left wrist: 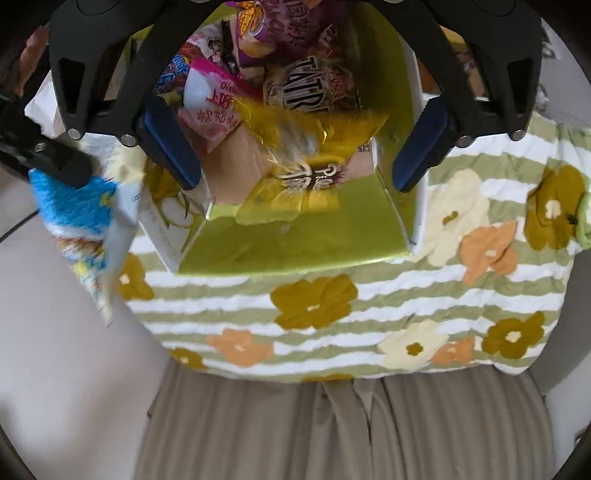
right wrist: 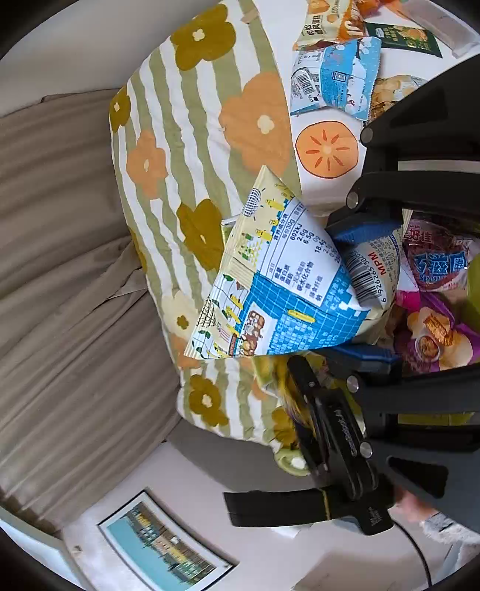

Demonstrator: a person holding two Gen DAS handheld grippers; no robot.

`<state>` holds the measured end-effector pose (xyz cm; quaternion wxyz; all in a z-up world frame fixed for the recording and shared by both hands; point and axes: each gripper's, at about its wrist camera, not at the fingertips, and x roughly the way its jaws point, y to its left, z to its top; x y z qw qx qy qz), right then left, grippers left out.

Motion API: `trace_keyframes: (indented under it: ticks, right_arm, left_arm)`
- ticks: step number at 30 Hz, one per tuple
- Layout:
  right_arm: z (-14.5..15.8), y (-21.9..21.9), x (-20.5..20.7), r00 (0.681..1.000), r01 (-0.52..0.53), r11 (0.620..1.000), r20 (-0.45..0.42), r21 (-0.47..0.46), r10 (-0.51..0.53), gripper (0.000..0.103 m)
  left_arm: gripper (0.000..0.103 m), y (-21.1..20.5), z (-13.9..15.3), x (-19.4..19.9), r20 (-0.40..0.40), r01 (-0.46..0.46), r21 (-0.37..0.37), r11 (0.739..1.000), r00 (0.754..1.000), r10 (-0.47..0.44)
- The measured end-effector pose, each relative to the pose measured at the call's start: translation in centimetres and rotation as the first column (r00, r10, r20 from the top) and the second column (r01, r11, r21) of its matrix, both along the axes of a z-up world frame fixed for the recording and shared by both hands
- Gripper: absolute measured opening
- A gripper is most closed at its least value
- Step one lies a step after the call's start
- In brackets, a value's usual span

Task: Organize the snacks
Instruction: 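Carry both bags to the green box and open the left tool over it, then lower the blue-white bag into the green box and open the right tool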

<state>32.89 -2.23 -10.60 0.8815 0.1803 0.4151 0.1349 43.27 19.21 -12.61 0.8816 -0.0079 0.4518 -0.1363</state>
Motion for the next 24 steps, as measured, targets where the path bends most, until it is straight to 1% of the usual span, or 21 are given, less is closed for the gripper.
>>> trace_keyframes:
  ticks: [2,5,8,12,15,20,24]
  right_arm:
    - [-0.3,0.4,0.3,1.000,-0.014,1.000,-0.009,-0.012,0.014,0.042]
    - [-0.7,0.9,0.9,0.999,-0.045,0.998,-0.010,-0.044,0.045,0.042]
    - [-1.1,1.2,1.3,0.997,-0.082,0.994,-0.012,-0.066,0.082,0.042]
    - [-1.3,1.6,2.8,0.988,-0.153,0.984,-0.044,-0.089,0.150,0.042]
    - [-1.4,2.0,4.0,0.982,-0.186,0.976,-0.056,-0.113,0.181,0.042]
    - [-1.4,3.5,5.5,0.965,-0.261,0.959,-0.054,-0.115,0.256,0.042]
    - [-2.0,5.4,6.7,0.950,-0.311,0.945,-0.073,-0.103,0.305,0.043]
  left_arm:
    - [0.103,0.7,0.3,-0.5,-0.006,-0.016,-0.020,1.000,1.000,0.016]
    - [0.103,1.9,0.8,-2.3,-0.007,-0.068,-0.008,0.998,0.998,0.068]
    - [0.103,2.6,1.3,-4.3,0.000,-0.108,0.025,0.994,0.994,0.108]
    - [0.103,3.3,1.5,-6.4,0.007,-0.151,0.029,0.988,0.989,0.151]
    - [0.103,4.0,1.1,-7.1,-0.010,-0.184,0.017,0.983,0.983,0.184]
    - [0.103,5.0,0.6,-7.7,-0.031,-0.234,0.012,0.972,0.972,0.235]
    - [0.103,5.5,0.7,-8.3,-0.032,-0.265,0.019,0.964,0.964,0.266]
